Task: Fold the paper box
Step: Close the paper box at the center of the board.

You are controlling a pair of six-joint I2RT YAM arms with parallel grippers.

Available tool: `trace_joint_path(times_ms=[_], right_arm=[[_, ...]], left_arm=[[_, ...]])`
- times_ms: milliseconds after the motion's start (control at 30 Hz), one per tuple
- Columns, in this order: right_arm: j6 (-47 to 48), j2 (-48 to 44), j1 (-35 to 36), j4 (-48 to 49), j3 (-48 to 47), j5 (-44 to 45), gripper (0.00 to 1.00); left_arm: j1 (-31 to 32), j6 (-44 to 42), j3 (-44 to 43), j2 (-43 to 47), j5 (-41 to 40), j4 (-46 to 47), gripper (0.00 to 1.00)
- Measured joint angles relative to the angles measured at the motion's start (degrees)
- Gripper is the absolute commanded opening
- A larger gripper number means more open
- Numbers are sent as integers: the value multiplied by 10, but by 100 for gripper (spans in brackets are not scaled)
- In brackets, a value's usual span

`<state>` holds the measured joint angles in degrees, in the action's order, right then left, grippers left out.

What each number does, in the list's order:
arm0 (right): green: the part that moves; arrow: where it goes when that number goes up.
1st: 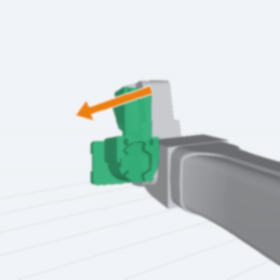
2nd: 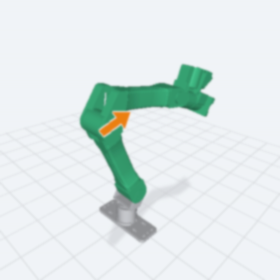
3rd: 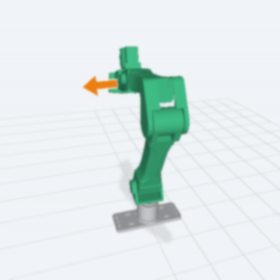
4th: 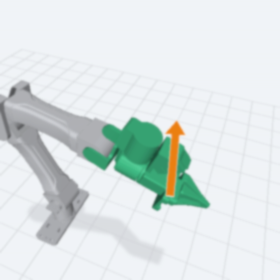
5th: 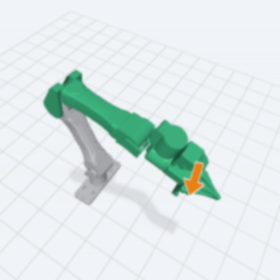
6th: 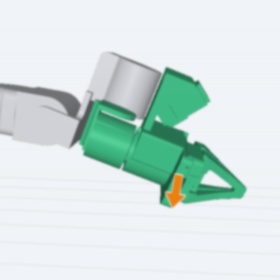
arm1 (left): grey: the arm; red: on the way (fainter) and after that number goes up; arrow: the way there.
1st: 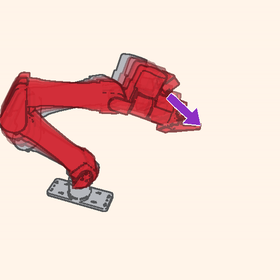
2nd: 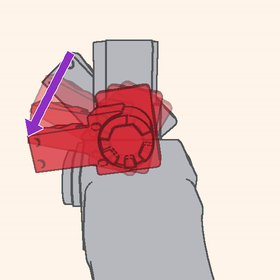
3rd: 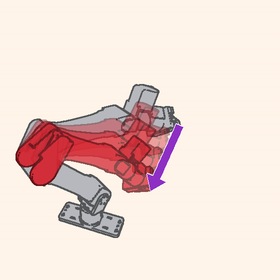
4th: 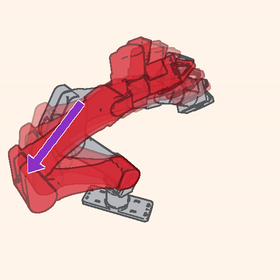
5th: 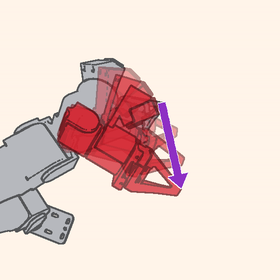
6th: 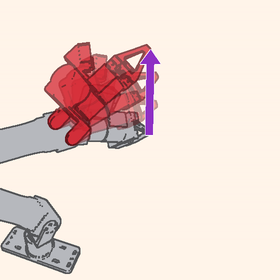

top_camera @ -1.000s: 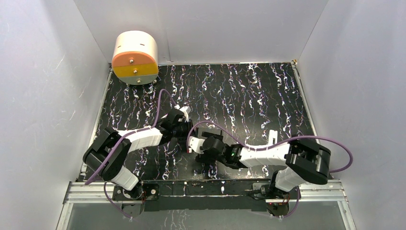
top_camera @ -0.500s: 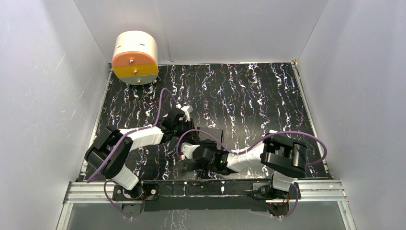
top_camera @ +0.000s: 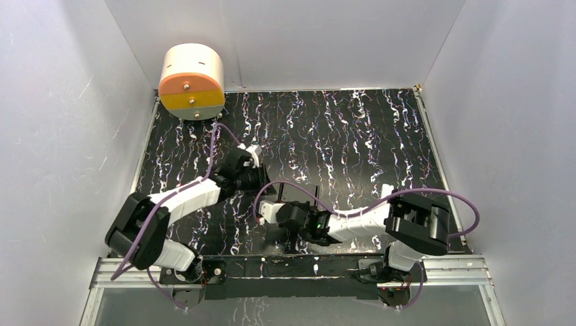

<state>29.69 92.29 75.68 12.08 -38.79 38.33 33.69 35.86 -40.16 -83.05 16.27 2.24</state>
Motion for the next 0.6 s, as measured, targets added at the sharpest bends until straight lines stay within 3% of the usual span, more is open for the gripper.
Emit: trace_joint_path(times_ms=[200,433,600], right_arm=[[-27,-40,-30,-37,0,-70,0],[-57,-113,-92,-78,-1,-183,0],[-72,-123,-115,-92,-5,-239,0]], left_arm=[[-45,4,-22,97,-12,-64,46],[-61,-12,-58,188,-48,-124,50],[-62,23,45,250,-47,-99,49]])
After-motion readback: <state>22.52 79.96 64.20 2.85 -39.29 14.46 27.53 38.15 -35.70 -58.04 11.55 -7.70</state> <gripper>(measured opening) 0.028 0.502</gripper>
